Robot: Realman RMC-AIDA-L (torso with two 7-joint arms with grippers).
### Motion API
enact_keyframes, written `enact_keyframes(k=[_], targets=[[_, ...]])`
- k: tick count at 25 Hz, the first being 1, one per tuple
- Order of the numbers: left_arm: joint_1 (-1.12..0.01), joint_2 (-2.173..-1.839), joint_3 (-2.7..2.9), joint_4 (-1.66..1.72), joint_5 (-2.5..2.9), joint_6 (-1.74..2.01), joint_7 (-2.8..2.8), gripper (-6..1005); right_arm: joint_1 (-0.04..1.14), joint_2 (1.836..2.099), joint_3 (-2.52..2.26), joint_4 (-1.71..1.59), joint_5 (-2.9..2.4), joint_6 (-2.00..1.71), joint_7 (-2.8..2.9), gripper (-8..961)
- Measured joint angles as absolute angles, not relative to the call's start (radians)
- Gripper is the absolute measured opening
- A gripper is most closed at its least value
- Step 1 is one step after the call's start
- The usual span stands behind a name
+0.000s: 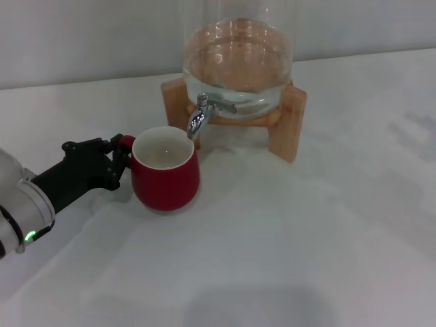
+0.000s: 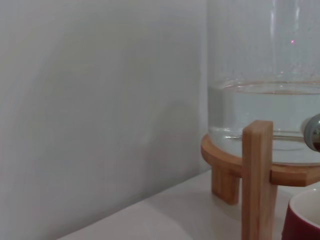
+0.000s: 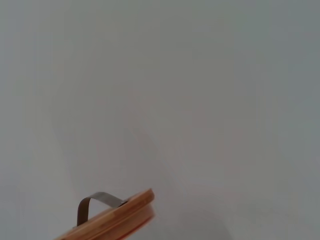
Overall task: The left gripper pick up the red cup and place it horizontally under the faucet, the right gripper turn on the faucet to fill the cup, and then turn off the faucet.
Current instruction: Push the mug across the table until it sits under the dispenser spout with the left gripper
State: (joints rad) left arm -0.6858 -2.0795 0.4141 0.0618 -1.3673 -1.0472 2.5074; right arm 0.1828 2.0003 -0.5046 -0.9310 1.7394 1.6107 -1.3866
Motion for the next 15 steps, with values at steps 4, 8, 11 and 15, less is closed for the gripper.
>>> enact_keyframes(k=[4, 8, 11, 15], targets=[[-0.697, -2.081, 0.414, 0.078, -1.34, -1.041, 2.472, 127, 0.183, 2.0, -0.505, -0.931, 1.739, 1.611, -1.387, 657], [-0.709, -2.081, 0.414, 0.084, -1.319, -1.039, 2.45, 127, 0.182, 2.0, -0.505, -0.931, 1.739, 1.611, -1.387, 657], [-0.72, -2.08, 0.414, 0.084, -1.308, -1.038, 2.432, 127, 0.182, 2.0, -0.504, -0.931, 1.739, 1.61, -1.388, 658], [-0.732, -2.079, 0.414, 0.098, -1.272, -1.035, 2.388, 127, 0.182, 2.0, -0.502, -0.931, 1.739, 1.609, -1.388, 658]])
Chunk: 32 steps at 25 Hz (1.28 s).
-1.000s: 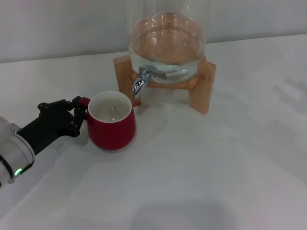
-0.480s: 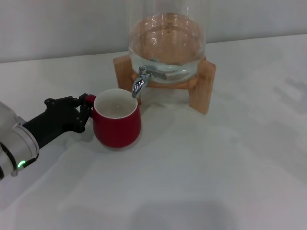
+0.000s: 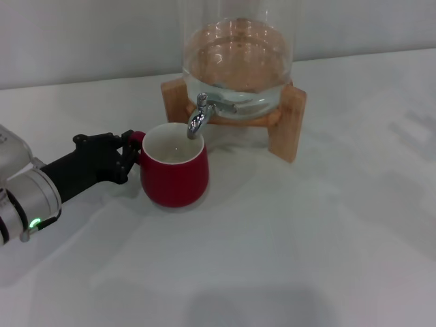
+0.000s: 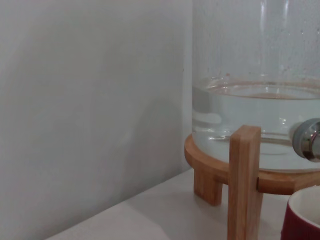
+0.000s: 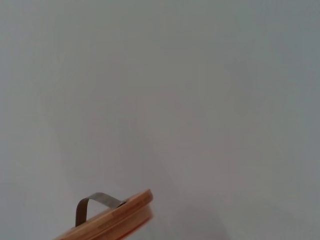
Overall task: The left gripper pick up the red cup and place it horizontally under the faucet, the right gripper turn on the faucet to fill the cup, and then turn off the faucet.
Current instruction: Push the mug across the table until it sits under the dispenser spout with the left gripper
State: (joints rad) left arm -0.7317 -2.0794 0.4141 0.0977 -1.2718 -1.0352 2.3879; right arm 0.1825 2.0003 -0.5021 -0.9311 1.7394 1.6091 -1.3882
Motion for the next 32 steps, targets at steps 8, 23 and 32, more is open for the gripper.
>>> enact_keyframes(k=[8, 23, 32], targets=[[-0.744, -2.08, 0.414, 0.122, -1.222, -1.023, 2.326, 127, 0.184, 2.0, -0.502, -0.931, 1.739, 1.607, -1.388, 658], [-0.762, -2.083, 0.414, 0.123, -1.176, -0.986, 2.357, 127, 0.188, 2.002, -0.502, -0.916, 1.741, 1.605, -1.399, 658], [-0.783, -2.086, 0.414, 0.111, -1.178, -0.947, 2.38, 127, 0.188, 2.002, -0.502, -0.912, 1.742, 1.607, -1.4, 658]])
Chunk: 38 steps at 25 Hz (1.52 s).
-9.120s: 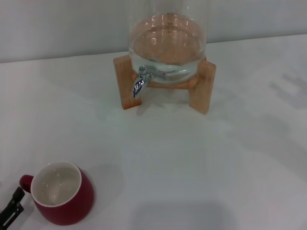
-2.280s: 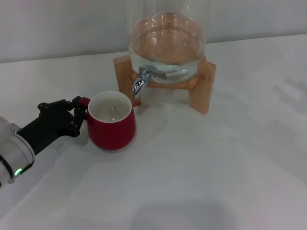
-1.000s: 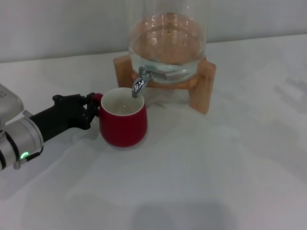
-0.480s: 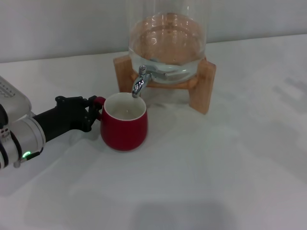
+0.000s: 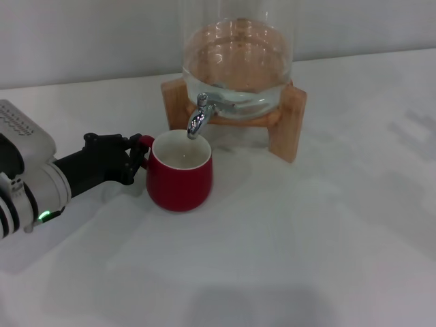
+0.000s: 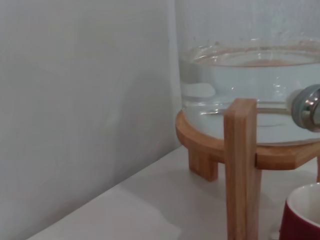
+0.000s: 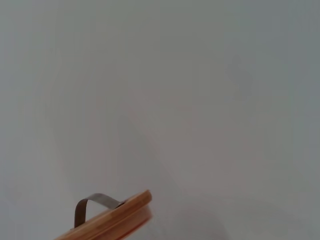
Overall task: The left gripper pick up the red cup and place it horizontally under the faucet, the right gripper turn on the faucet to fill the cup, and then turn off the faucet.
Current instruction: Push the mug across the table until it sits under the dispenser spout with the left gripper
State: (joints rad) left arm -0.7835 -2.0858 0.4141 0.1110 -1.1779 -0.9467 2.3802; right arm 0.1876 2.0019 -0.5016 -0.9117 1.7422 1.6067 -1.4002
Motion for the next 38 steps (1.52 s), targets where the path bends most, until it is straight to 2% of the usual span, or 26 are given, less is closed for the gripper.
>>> enact_keyframes(k=[38], targets=[[-0.812, -2.085, 0.42, 0.111, -1.173, -0.945, 2.379, 188, 0.193, 2.002, -0.494, -0.907, 1.743, 1.606, -1.4, 658]])
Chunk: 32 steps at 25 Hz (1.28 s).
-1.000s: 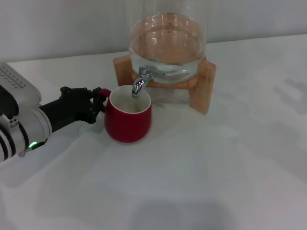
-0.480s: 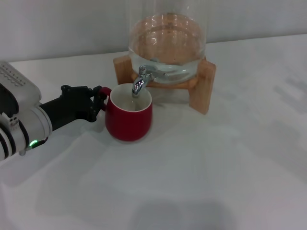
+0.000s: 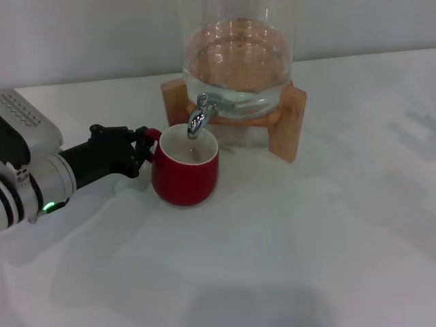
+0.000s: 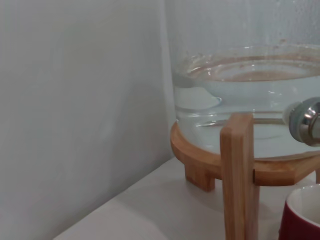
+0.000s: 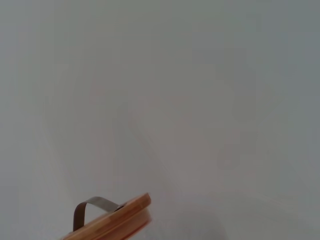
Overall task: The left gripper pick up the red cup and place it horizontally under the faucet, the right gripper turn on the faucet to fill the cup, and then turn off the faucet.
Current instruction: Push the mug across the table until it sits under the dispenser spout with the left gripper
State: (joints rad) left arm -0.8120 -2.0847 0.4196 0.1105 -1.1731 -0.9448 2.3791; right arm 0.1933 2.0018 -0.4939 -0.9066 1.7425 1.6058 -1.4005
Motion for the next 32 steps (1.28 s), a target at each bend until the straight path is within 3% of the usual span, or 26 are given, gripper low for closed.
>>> enact_keyframes(k=[32], targets=[[-0.793, -2.086, 0.421, 0.113, -1.182, -0.952, 2.382, 241, 0.187, 2.002, -0.484, -0.907, 1.742, 1.604, -1.4, 658]])
